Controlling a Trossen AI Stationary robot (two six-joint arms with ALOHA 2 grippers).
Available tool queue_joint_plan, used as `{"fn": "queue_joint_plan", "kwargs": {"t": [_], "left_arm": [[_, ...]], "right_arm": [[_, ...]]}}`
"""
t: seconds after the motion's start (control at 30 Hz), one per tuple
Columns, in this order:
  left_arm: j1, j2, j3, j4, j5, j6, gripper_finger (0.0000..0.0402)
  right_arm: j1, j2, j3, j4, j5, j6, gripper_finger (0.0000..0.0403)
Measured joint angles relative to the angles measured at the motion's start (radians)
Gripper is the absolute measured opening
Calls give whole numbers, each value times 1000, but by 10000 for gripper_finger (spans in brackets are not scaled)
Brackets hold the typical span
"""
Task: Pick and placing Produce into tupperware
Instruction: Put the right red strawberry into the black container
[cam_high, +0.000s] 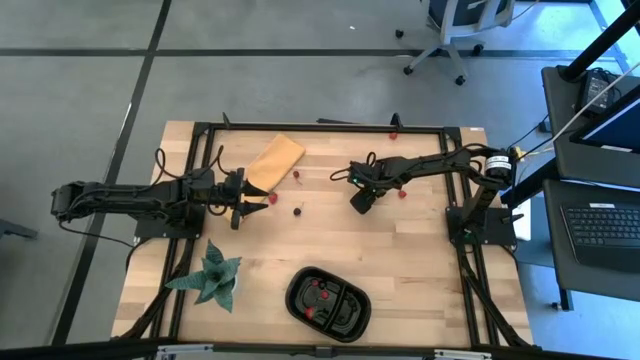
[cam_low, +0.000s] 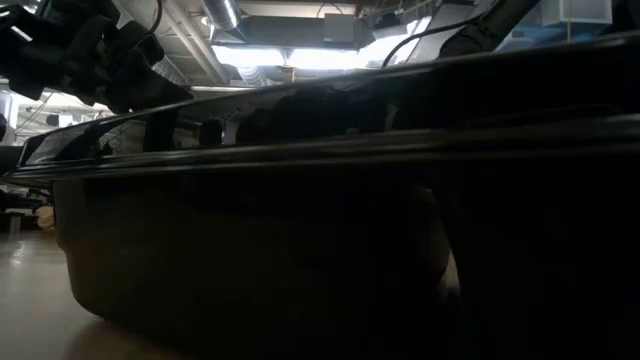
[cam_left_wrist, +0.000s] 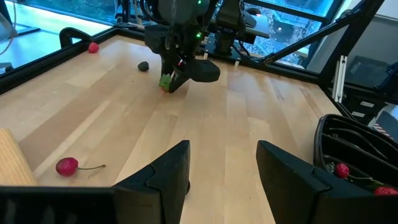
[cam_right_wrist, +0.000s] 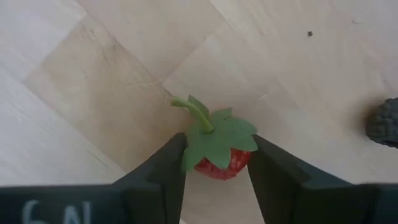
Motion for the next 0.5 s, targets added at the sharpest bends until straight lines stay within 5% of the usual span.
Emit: {"fn": "queue_joint_plan", "kwargs": {"t": [0.5], "left_arm": [[0, 0, 0, 0, 0, 0, 178]], "right_arm": [[8, -1, 0, -2, -36, 48, 149]]}}
